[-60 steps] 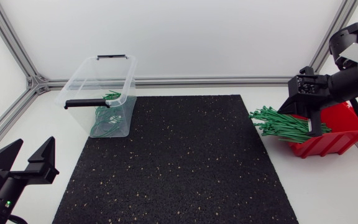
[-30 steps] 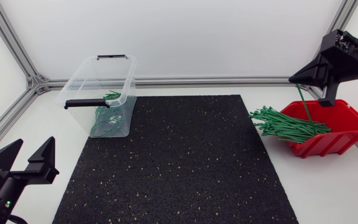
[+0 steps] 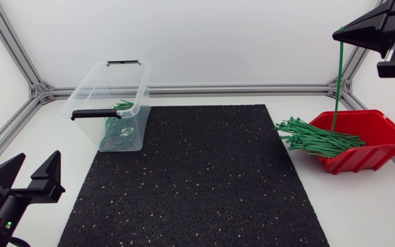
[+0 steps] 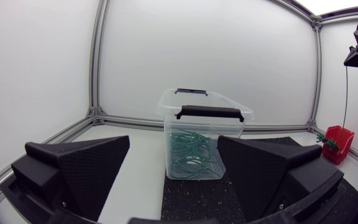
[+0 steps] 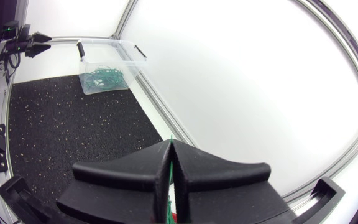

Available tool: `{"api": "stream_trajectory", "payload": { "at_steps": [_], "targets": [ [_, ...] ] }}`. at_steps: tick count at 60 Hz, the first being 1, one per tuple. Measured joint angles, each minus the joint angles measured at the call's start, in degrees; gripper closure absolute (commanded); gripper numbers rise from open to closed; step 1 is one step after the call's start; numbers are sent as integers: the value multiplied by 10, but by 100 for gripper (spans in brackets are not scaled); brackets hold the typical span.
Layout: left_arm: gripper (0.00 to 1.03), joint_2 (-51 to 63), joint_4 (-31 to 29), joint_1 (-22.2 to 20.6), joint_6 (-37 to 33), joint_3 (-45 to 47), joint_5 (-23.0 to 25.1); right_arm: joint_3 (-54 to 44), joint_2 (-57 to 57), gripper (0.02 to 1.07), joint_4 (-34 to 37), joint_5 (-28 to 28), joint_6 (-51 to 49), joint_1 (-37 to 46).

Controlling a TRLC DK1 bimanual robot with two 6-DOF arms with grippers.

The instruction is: Take a green cable tie from the red box, thread the tail through the head to close it, then place it in the transparent bin on the left.

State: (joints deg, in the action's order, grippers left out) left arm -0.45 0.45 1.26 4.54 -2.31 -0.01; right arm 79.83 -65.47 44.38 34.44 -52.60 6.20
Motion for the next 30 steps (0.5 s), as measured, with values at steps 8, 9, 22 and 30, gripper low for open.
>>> {"api": "stream_trajectory", "payload": {
  "at_steps": [8,9,22,30],
  "targets": [
    [4,0,0,-2,0,0,0,1,32,101,-9,-46,63,-70],
    [4,0,0,-2,0,0,0,1,34,101,-9,-51,70,-79],
    [4,0,0,-3,0,0,0,-5,46,101,-48,-160,177,-236],
    [4,0,0,-7,0,0,0,-31,45,101,-95,-229,234,-341]
  ]
}}
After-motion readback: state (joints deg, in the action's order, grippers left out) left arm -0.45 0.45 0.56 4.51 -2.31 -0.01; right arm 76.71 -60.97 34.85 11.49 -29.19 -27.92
